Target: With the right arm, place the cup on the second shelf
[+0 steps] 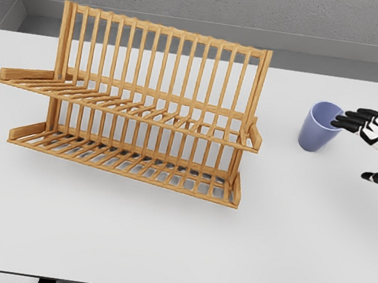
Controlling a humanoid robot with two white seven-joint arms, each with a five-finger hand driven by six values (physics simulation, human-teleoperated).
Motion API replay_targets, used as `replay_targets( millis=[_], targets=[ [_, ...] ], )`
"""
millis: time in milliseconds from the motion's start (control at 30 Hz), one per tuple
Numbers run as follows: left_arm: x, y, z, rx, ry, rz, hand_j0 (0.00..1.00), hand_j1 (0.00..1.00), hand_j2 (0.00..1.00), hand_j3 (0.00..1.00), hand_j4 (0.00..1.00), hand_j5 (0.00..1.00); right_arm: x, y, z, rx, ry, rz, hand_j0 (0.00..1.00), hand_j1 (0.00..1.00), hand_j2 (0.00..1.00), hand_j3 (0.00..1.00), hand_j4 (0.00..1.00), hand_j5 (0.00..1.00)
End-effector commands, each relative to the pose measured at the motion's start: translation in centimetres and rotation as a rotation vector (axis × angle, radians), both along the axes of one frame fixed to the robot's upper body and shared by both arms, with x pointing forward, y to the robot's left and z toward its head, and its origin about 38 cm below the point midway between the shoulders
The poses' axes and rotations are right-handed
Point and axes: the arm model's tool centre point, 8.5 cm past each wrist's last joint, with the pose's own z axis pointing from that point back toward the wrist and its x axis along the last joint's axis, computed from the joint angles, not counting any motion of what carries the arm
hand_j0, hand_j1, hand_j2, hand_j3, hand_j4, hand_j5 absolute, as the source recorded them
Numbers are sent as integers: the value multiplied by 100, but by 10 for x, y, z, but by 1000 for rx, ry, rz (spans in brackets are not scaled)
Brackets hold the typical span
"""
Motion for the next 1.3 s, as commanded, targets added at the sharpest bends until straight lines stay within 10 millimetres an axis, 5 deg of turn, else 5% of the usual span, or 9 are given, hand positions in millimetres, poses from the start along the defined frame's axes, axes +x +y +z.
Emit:
replay_targets(
  millis=[0,167,300,467,600,800,900,1267],
  targets=[
    [0,0,0,0,0,0,100,100,100,100,100,100,0,1,-1,5,6,1,100,100,100,100,100,100],
    [1,0,0,0,-1,0,100,100,100,100,100,100,3,-8,4,43,1,-29,100,100,100,100,100,100],
    [1,0,0,0,-1,0,100,100,100,100,100,100,8,-14,13,-142,91,-4,100,100,100,100,100,100],
    [1,0,0,0,-1,0,100,100,100,100,100,100,37,-18,32,-315,184,-5,100,100,100,100,100,100],
    [0,0,0,0,0,0,100,100,100,100,100,100,87,-9,12,-275,232,-29,100,100,100,100,100,100],
    [1,0,0,0,-1,0,100,100,100,100,100,100,108,-3,35,-276,201,-34,100,100,100,100,100,100],
    [1,0,0,0,-1,0,100,100,100,100,100,100,128,19,27,-277,225,-3,100,100,100,100,100,100],
    [0,0,0,0,0,0,100,100,100,100,100,100,139,26,19,-263,245,-5,100,100,100,100,100,100]
  ],
)
